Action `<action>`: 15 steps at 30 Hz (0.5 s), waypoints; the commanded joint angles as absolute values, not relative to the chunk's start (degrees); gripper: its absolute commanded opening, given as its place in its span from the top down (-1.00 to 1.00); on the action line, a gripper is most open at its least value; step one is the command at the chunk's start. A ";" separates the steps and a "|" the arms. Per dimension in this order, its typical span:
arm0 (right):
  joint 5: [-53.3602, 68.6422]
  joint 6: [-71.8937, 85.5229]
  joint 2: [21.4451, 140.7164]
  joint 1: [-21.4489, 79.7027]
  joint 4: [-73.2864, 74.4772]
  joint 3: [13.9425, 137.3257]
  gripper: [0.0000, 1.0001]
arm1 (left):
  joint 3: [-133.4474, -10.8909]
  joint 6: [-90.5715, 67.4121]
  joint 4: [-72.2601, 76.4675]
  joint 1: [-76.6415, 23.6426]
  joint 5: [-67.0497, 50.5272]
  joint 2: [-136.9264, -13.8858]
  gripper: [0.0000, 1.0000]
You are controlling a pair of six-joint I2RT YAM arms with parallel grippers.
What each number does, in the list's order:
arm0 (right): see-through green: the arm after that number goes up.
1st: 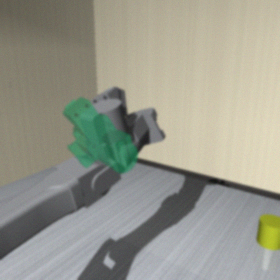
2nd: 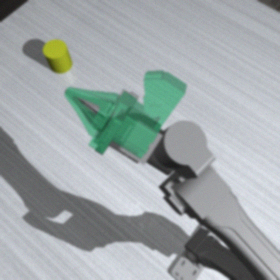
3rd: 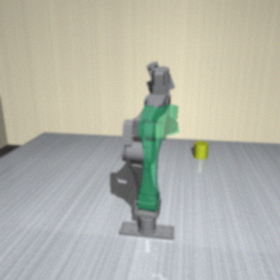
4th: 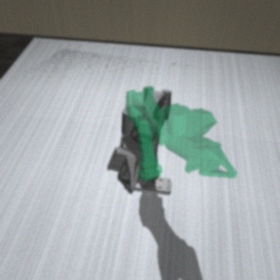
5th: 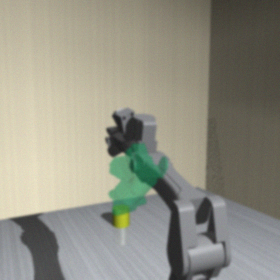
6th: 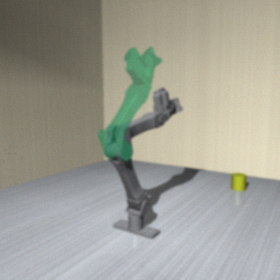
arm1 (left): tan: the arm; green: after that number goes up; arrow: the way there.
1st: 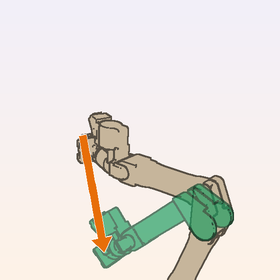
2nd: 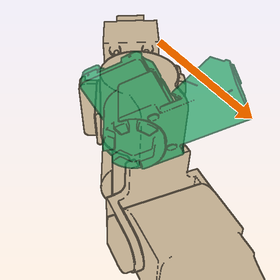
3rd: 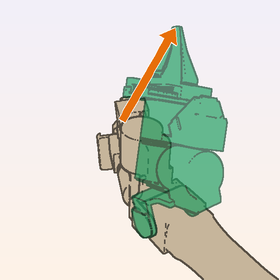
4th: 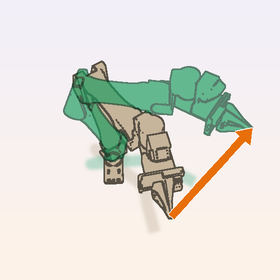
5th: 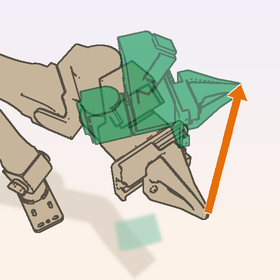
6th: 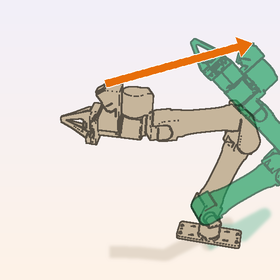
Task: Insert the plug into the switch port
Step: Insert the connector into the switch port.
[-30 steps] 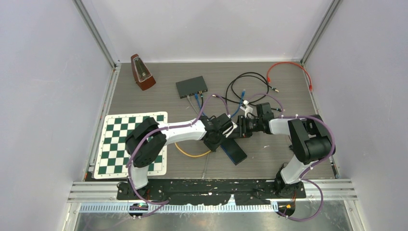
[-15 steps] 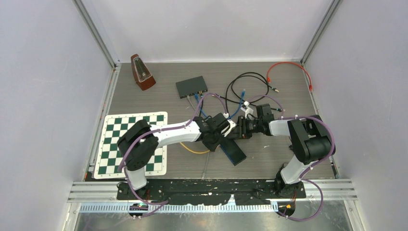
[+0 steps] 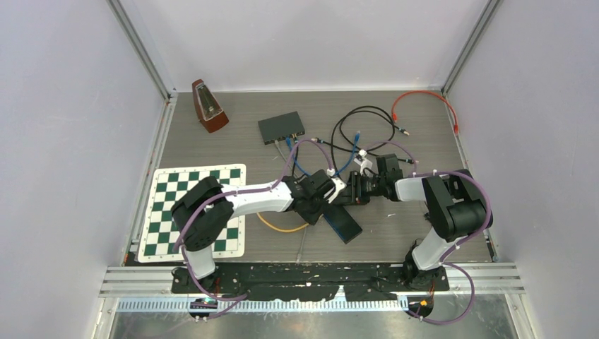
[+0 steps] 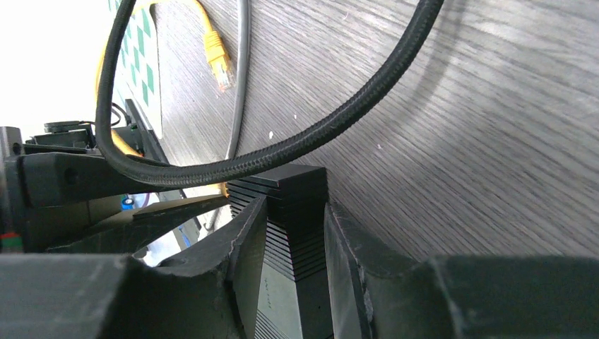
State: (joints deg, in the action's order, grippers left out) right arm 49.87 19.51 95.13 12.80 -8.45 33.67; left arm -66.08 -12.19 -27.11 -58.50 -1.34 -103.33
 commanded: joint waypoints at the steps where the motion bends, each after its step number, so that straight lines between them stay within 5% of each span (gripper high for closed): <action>1: 51.20 21.15 94.34 13.97 -9.25 31.44 0.20 | -64.91 -13.16 -16.65 -58.81 -0.97 -102.47 1.00; 15: 50.30 34.80 95.28 20.47 -24.92 23.47 0.32 | -62.20 -12.45 -5.63 -58.83 1.96 -100.41 1.00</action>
